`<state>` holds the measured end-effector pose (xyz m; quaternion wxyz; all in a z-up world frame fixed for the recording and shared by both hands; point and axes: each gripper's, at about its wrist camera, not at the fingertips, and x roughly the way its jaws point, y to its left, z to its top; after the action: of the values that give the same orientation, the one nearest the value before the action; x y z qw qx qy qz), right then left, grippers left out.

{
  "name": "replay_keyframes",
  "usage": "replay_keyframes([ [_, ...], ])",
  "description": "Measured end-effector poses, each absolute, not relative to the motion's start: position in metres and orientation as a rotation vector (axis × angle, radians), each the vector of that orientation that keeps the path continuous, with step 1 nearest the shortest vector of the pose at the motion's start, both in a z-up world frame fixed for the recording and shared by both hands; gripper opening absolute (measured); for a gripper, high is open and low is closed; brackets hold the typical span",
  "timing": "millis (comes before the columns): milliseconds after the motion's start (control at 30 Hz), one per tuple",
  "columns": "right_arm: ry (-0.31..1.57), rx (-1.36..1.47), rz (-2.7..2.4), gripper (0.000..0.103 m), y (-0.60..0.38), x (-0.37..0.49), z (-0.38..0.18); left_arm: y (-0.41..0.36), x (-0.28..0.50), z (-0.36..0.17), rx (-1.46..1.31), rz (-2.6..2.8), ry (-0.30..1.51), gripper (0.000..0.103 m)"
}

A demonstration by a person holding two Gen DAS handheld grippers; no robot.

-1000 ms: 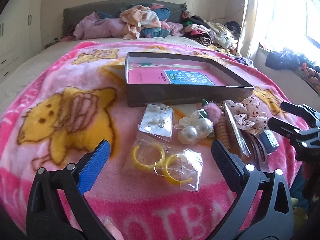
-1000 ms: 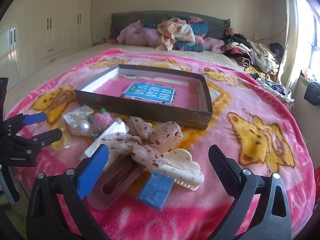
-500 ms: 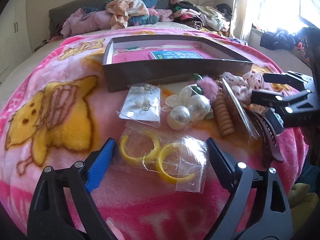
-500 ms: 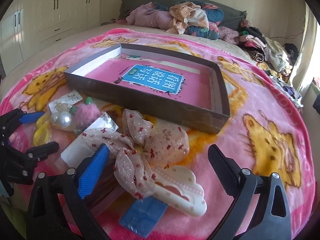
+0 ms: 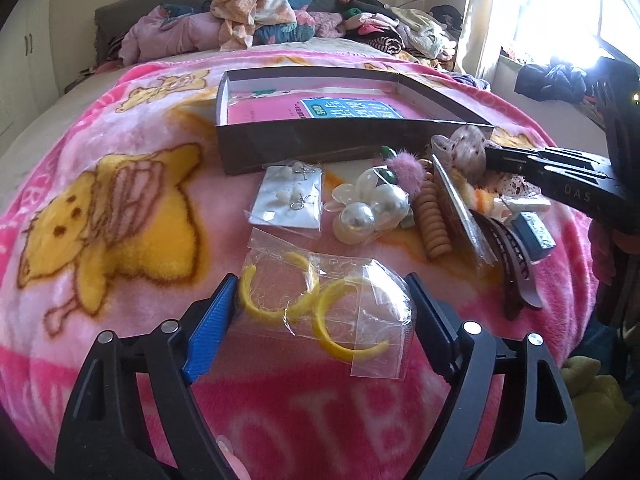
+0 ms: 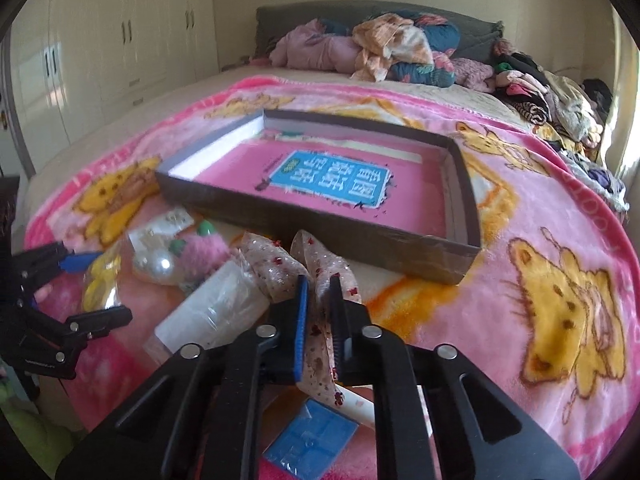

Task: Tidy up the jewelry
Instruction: 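Grasp the yellow bangle bag with the left tool while the right tool grasps the pink polka-dot bow, then carry both items into the brown box and open both tools to release them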

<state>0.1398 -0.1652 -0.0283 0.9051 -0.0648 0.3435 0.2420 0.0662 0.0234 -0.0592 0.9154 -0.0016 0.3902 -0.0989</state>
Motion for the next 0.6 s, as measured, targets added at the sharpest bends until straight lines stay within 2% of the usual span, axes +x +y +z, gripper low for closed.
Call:
replay_keyframes([
  [267,0.643,-0.015,0.473,0.009,-0.194,0.131,-0.005,0.024,0.065,-0.029,-0.01,-0.202,0.73,0.073],
  [600,0.605,0.015,0.419,0.009,-0.216,0.137,0.011,0.014,0.108,-0.006,0.012,-0.19,0.641,0.073],
])
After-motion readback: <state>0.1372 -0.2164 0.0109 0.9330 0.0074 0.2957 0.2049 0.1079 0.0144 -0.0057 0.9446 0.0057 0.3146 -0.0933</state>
